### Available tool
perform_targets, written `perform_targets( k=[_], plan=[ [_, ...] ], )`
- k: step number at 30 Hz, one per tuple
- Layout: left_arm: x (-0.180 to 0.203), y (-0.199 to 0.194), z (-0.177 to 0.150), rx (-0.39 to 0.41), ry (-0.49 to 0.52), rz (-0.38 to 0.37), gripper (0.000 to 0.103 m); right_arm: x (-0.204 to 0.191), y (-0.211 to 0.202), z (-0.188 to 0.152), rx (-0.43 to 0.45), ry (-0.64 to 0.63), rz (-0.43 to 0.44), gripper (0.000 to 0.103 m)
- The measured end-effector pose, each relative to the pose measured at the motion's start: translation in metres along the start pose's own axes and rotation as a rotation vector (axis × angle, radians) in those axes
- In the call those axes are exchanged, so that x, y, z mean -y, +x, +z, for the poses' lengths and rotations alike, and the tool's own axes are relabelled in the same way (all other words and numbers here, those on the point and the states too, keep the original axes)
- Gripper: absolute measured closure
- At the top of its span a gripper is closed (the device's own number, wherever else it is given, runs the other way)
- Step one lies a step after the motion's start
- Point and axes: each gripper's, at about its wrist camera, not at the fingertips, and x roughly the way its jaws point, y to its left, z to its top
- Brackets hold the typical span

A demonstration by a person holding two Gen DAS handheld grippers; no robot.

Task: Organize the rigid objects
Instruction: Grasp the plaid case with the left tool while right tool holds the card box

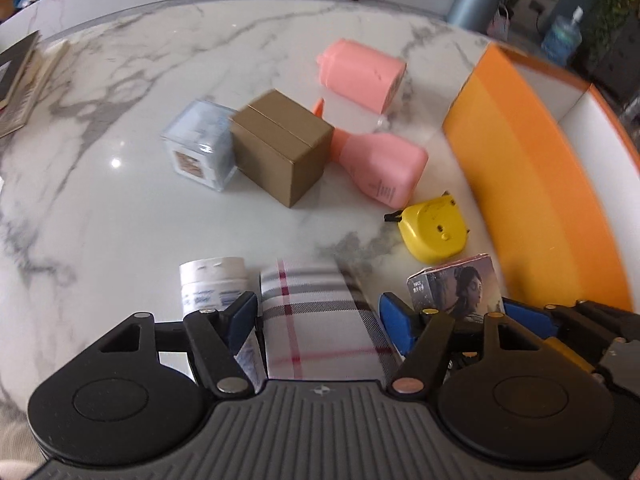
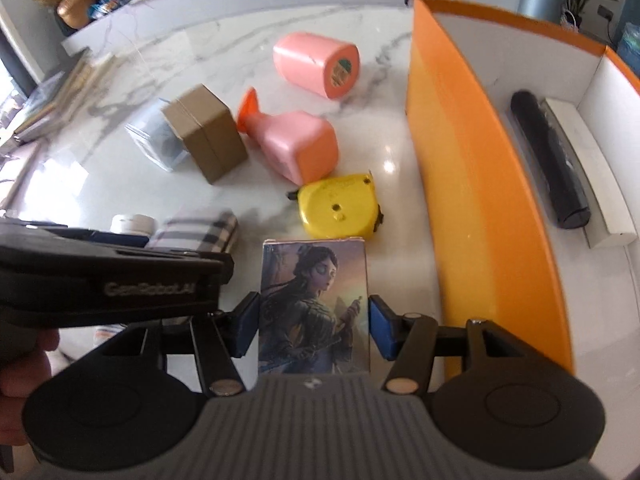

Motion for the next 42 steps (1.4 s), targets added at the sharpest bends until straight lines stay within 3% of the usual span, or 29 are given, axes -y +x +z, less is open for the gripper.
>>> perform_targets(
  k=[1, 2, 5, 7, 12, 19, 25, 26, 30, 35, 40, 42],
  plan=[
    [-0.001, -0.008, -0.001, 0.018, -0.003, 0.012, 0.052, -0.001, -0.004, 0.000, 0.011, -0.003, 0.005, 0.045],
    [0.000, -0.015, -0.001, 0.033, 0.010, 0.023, 0.081, -0.001, -0.009, -0.001, 0.024, -0.005, 0.011, 0.045],
    [-0.005, -0.030, 0.001, 0.033, -0.020, -0.032, 0.079, -0.002, -0.026, -0.001, 0.074, -0.002, 0.020, 0.045],
    [0.002, -0.027, 0.001, 0.035, 0.017, 0.006, 0.079, -0.003, -0.033, -0.001, 0.096, -0.004, 0.023, 0.045],
    [0.007, -0.028, -0.012, 0.019, -0.002, -0.024, 0.079, -0.001, -0.041, -0.008, 0.105, -0.008, 0.045, 0.045],
    [0.000, -0.023, -0.036, -0.040, -0.034, -0.028, 0.061, 0.008, -0.040, -0.029, 0.086, -0.031, 0.078, 0.045],
    [0.012, -0.017, -0.045, -0.045, 0.178, 0.016, 0.045, 0.009, -0.030, -0.038, 0.058, -0.027, 0.078, 0.045],
    [0.014, -0.018, -0.047, -0.047, 0.229, 0.005, 0.039, 0.013, -0.031, -0.038, 0.057, -0.004, 0.091, 0.045],
    [0.022, -0.013, -0.056, -0.061, 0.390, 0.000, 0.037, 0.036, -0.029, -0.041, 0.016, 0.148, 0.156, 0.045],
    [0.025, -0.003, -0.053, -0.054, 0.378, -0.016, 0.028, 0.035, -0.024, -0.040, 0.005, 0.162, 0.148, 0.045],
    [0.045, 0.013, -0.051, -0.104, 0.474, 0.023, 0.021, 0.037, -0.024, -0.041, 0.009, 0.171, 0.163, 0.045],
    [0.049, 0.017, -0.051, -0.086, 0.500, 0.041, 0.020, 0.038, -0.024, -0.040, 0.011, 0.172, 0.167, 0.045]
  ],
)
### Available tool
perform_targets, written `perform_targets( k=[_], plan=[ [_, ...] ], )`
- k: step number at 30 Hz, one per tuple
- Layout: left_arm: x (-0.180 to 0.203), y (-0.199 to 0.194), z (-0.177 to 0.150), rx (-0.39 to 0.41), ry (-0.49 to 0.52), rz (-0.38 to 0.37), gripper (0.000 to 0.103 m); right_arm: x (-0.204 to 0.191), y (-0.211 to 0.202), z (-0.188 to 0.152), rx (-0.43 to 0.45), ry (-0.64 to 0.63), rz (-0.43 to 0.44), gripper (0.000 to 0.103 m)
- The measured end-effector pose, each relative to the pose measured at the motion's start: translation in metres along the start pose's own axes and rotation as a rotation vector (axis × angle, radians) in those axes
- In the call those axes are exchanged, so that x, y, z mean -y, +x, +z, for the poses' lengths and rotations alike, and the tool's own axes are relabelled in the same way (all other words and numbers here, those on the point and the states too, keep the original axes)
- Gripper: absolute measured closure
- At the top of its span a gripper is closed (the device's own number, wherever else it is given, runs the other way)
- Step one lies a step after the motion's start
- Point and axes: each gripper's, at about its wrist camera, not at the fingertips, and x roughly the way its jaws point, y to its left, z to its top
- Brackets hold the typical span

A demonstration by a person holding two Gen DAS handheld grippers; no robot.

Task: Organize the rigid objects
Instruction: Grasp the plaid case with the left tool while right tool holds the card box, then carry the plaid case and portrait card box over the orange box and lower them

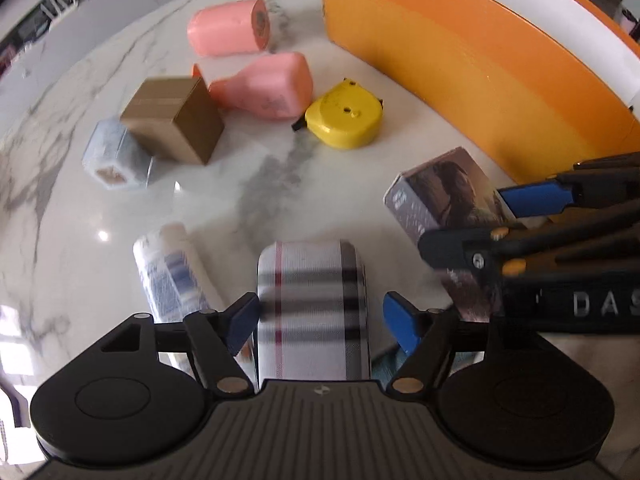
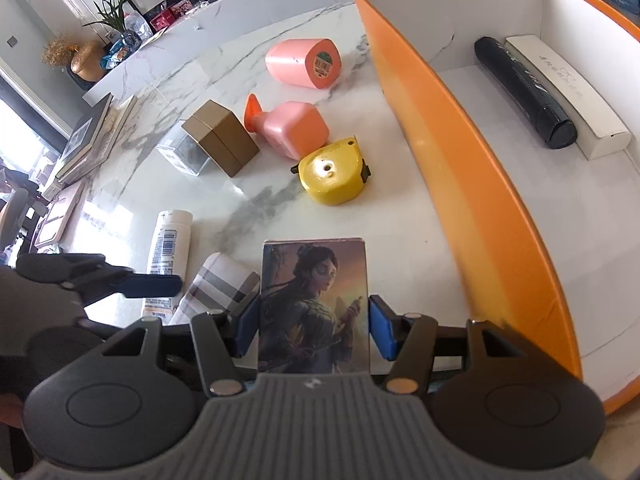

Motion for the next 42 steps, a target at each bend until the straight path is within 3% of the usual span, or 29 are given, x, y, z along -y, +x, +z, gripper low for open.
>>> perform_targets(
  k=[3, 6, 11, 16, 21, 25, 34, 38, 42],
  plan=[
    [0.002, 0.010, 0.002, -0.022, 0.013, 0.039, 0.024, 0.000, 0.002, 0.000, -0.005, -0.001, -0.001, 0.045],
    [-0.002, 0.009, 0.000, -0.014, -0.011, 0.011, 0.030, 0.000, 0.004, 0.001, -0.006, -0.003, 0.005, 0.045],
    [-0.007, 0.007, -0.002, 0.005, -0.075, 0.023, 0.031, 0.001, 0.008, 0.002, -0.013, -0.005, 0.006, 0.045],
    [-0.020, -0.011, -0.011, 0.065, -0.211, 0.037, 0.031, 0.001, 0.002, 0.001, 0.023, -0.006, 0.025, 0.045],
    [-0.036, -0.035, -0.027, 0.151, -0.383, -0.009, 0.031, -0.007, -0.010, 0.000, 0.068, -0.050, 0.031, 0.045],
    [-0.043, -0.052, -0.028, 0.205, -0.460, -0.028, 0.031, -0.015, -0.029, 0.002, 0.117, -0.073, 0.051, 0.045],
    [-0.027, -0.115, 0.006, 0.346, -0.431, -0.076, 0.032, -0.012, -0.091, 0.027, 0.249, -0.075, 0.043, 0.045],
    [-0.011, -0.136, 0.035, 0.372, -0.392, -0.130, 0.032, 0.008, -0.118, 0.042, 0.307, -0.055, 0.028, 0.045],
    [0.013, -0.145, 0.074, 0.371, -0.324, -0.180, 0.032, 0.042, -0.131, 0.057, 0.312, -0.023, -0.017, 0.045]
  ],
)
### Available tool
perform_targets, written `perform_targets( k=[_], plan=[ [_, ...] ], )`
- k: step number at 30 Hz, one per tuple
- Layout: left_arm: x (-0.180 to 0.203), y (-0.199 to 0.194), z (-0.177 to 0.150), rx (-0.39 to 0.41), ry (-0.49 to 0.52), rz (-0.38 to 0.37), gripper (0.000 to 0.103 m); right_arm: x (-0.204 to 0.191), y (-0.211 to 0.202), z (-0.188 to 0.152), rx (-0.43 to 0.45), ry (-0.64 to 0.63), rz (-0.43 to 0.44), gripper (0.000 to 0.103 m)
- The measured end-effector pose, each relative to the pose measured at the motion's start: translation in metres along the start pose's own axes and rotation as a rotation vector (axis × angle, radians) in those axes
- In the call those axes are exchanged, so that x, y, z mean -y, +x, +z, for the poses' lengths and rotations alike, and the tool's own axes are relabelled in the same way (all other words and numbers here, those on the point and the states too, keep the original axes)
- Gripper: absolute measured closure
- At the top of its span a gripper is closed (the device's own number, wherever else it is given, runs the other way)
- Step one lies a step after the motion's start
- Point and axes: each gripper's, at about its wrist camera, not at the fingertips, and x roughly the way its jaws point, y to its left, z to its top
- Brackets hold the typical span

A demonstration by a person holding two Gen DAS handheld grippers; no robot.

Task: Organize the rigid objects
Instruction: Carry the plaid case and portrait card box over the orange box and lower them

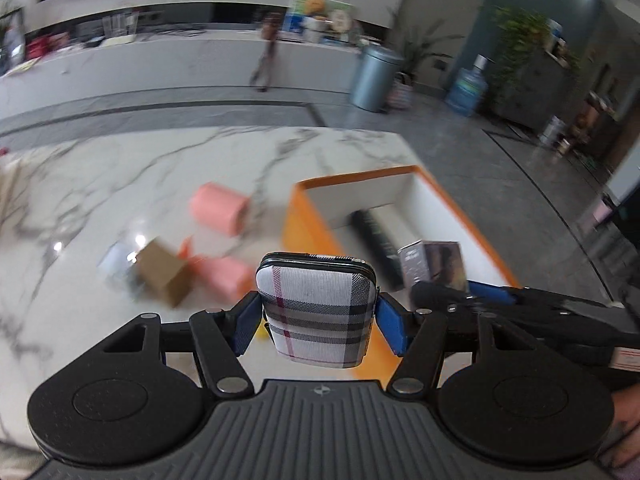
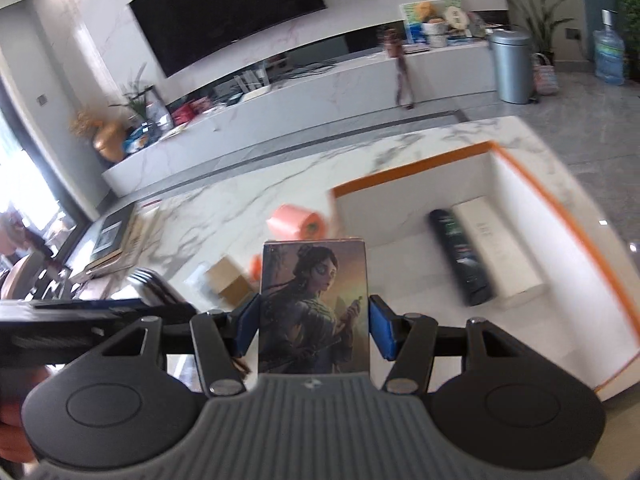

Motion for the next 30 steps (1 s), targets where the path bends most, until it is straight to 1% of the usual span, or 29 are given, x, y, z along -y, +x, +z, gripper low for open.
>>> perform_targets(
  k=[3, 7, 9, 12, 15, 20, 27, 30],
  plan=[
    [0.026, 0.018, 0.018, -0.016, 0.030, -0.028, 0.032, 0.031, -0.002, 0.010, -0.021, 0.015, -0.052, 0.045],
    [0.046, 0.055, 0.040, -0.077, -0.010, -0.089, 0.032, 0.063, -0.001, 0.020, -0.042, 0.005, -0.116, 0.045],
    [0.054, 0.075, 0.050, -0.103, -0.010, -0.091, 0.032, 0.075, 0.001, 0.023, -0.053, 0.003, -0.127, 0.045],
    [0.066, 0.106, 0.056, -0.160, 0.013, -0.060, 0.032, 0.089, 0.011, 0.027, -0.076, -0.006, -0.146, 0.045],
    [0.072, 0.137, 0.058, -0.235, 0.028, -0.012, 0.032, 0.099, 0.027, 0.027, -0.104, -0.010, -0.146, 0.045],
    [0.066, 0.179, 0.057, -0.338, 0.004, 0.055, 0.032, 0.110, 0.053, 0.027, -0.148, -0.009, -0.121, 0.045],
    [0.071, 0.219, 0.065, -0.416, 0.025, 0.165, 0.032, 0.117, 0.088, 0.035, -0.183, -0.038, -0.090, 0.045],
    [0.074, 0.233, 0.069, -0.428, 0.035, 0.190, 0.031, 0.119, 0.098, 0.040, -0.187, -0.044, -0.076, 0.045]
  ],
)
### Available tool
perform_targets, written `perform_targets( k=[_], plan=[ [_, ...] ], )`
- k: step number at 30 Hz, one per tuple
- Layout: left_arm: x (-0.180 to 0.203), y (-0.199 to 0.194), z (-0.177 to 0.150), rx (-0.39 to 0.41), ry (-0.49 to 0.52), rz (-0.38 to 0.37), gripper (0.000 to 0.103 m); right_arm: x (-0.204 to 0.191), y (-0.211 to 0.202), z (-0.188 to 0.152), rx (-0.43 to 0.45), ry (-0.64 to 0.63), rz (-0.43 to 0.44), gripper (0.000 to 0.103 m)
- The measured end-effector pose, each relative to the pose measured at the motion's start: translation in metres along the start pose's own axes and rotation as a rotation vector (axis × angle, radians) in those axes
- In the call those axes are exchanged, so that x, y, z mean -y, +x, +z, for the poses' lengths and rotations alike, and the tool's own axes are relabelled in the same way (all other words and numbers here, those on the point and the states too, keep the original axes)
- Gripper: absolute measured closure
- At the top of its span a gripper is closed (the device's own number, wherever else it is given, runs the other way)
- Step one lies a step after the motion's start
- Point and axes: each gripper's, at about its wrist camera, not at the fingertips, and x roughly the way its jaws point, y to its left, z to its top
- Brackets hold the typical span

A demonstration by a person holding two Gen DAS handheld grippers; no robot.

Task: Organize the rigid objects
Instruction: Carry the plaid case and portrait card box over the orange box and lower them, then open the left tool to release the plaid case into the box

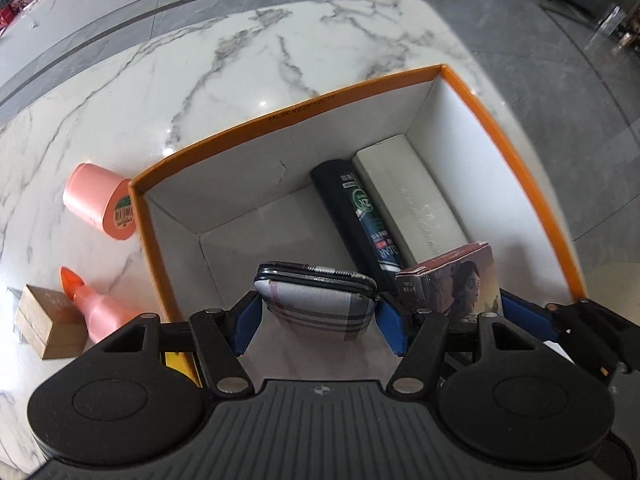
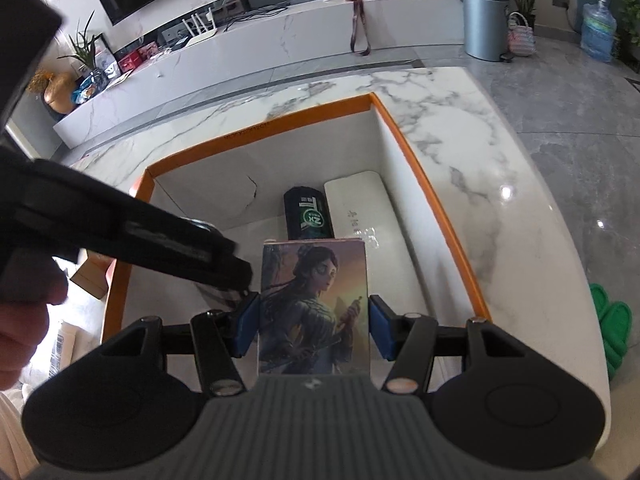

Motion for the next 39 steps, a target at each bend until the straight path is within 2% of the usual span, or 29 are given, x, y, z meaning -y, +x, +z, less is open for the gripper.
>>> perform_targets(
  k=[7, 11, 15, 19, 21, 24, 28, 35, 39],
  plan=[
    [0.004, 0.003, 0.014, 0.045, 0.024, 0.034, 0.032, -0.001, 0.016, 0.011, 0.006, -0.015, 0.005, 0.045],
    [-0.003, -0.008, 0.015, 0.087, 0.031, 0.007, 0.030, -0.005, 0.022, 0.015, 0.014, -0.030, -0.004, 0.045],
    [-0.017, -0.031, 0.009, 0.158, 0.022, -0.025, 0.033, -0.006, 0.023, 0.016, 0.010, -0.035, -0.010, 0.045],
    [-0.037, -0.058, -0.007, 0.241, -0.033, -0.047, 0.035, -0.010, 0.024, 0.016, -0.001, -0.054, -0.018, 0.045],
    [-0.049, -0.066, -0.016, 0.264, -0.066, -0.041, 0.040, -0.016, 0.026, 0.017, -0.011, -0.081, -0.031, 0.045],
    [-0.065, -0.066, -0.029, 0.265, -0.124, -0.038, 0.048, -0.031, 0.033, 0.020, -0.018, -0.158, -0.107, 0.045],
    [-0.085, -0.053, -0.041, 0.231, -0.188, -0.084, 0.055, -0.053, 0.047, 0.025, -0.011, -0.289, -0.240, 0.045],
    [-0.111, -0.042, -0.052, 0.223, -0.277, -0.204, 0.058, -0.087, 0.076, 0.025, -0.022, -0.488, -0.352, 0.045],
    [-0.118, -0.042, -0.052, 0.231, -0.289, -0.240, 0.058, -0.094, 0.088, 0.022, -0.045, -0.585, -0.361, 0.045]
  ],
)
